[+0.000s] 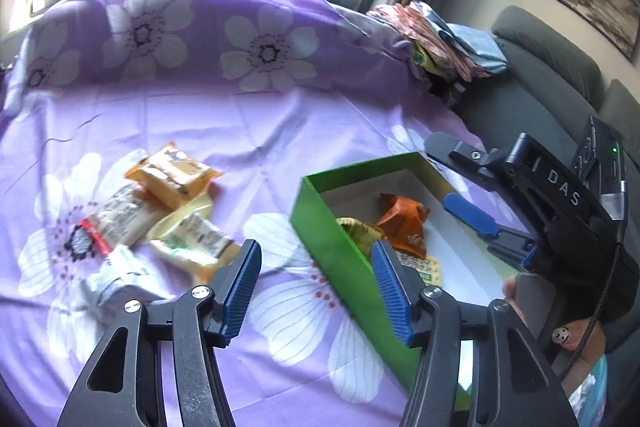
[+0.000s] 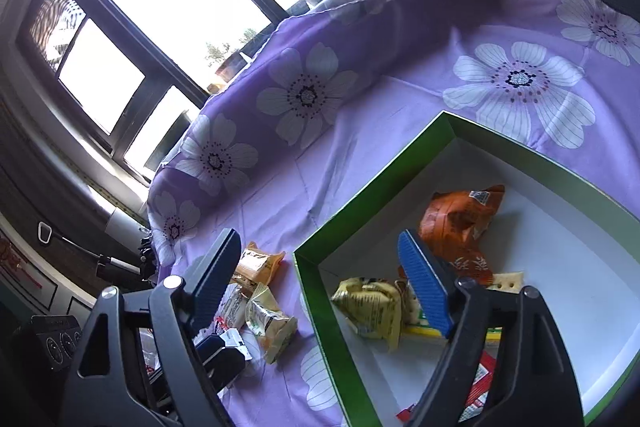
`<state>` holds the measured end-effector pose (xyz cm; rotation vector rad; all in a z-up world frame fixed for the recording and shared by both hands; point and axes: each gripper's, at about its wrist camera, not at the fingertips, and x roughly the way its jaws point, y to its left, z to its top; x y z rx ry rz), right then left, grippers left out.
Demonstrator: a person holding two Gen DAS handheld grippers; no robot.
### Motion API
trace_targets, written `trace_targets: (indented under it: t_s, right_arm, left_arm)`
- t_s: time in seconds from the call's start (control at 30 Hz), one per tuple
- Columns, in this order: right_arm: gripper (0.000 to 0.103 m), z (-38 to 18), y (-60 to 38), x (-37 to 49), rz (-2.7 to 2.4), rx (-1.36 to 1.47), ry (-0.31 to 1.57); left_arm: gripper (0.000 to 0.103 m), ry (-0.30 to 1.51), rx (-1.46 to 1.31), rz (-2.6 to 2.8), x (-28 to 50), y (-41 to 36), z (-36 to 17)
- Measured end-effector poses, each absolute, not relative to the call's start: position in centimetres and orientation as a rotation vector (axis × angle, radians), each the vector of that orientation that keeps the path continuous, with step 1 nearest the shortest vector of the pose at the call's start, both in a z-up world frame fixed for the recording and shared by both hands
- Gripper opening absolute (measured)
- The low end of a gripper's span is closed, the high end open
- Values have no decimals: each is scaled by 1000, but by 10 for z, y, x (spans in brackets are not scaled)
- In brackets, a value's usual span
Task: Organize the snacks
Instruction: 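Move the open right tool back over the white-and-blue packet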
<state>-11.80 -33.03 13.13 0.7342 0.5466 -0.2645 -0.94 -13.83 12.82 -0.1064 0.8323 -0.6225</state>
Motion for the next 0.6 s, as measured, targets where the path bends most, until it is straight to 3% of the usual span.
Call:
trace_targets:
  t_s: [0.2, 0.3, 0.6]
  right_arm:
    - [92, 135, -294, -102, -201, 640, 555]
    - [92, 132, -280, -94, -168, 618, 571]
    - [93, 114, -240, -70, -144, 510, 661]
  left_arm:
    - [66, 825, -197, -434, -10, -72, 121]
    - [75, 837, -248, -366, -9, -41, 106]
    - [75, 899, -300, -206, 3, 2, 75]
